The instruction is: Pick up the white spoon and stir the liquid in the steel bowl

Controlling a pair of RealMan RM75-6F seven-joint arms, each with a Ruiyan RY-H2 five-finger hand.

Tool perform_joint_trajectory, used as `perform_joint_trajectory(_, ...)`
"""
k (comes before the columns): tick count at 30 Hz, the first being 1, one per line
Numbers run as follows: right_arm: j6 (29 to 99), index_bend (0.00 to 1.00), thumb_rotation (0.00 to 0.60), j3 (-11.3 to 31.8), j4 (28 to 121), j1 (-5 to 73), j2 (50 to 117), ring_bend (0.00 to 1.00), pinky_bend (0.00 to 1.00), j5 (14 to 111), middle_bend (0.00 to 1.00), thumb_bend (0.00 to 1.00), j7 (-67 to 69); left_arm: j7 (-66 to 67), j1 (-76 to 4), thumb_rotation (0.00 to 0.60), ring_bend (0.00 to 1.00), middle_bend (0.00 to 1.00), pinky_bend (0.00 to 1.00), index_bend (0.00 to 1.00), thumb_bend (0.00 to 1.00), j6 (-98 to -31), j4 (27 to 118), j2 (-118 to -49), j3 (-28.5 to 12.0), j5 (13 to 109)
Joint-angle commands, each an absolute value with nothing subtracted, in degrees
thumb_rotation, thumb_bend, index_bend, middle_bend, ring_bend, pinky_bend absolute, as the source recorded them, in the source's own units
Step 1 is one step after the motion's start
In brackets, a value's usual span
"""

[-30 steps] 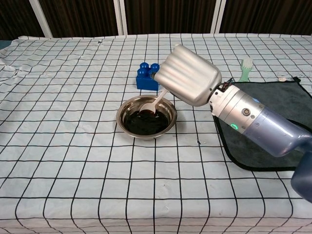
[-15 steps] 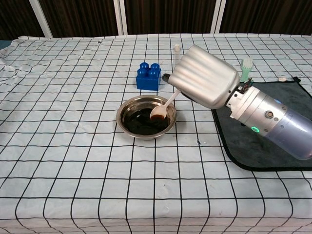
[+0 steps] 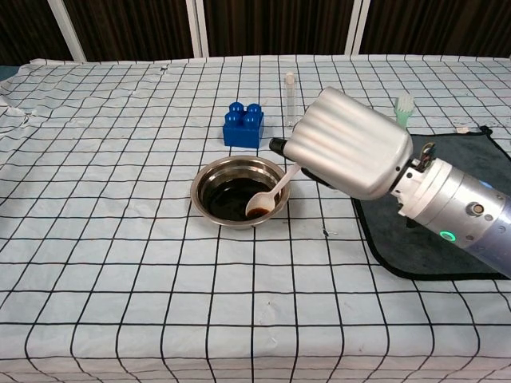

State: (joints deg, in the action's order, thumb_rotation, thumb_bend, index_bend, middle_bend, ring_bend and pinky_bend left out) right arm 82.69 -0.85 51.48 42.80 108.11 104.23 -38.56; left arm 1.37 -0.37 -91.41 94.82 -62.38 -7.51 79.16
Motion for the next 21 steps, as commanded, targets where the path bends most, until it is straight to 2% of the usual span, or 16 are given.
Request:
perform_joint_trajectory(1,82.53,0.75,0.600,-0.60,52.29,42.84,108.24,1.00,1.00,104.69,0.91,0.41,-38.99,1.26,-0.31,0.600,0.00,0.01,0.00,0.11,0.19,-91.54,94.82,-62.33,-7.56,79.17)
perform_joint_trajectory(11,81.44,0.75,0.600,0.94,52.70,43.97,110.73,1.00,1.00,105.13,0.91,0.41,-38.46,1.00,-0.28,0.600,0.00,0.01,0.00,0.11,0.19,-91.50,94.75,-62.23,-7.68,78.97)
perform_joint_trajectory(21,80.40,0.75,0.600,2.73,49.22,45.78,114.40,1.00,1.00,105.04,0.91,0.41,-37.15,0.78,-0.12,0.600,0.00,0.01,0.00,0.11,0.19,-91.69,94.76,-62.07,-7.86,78.68)
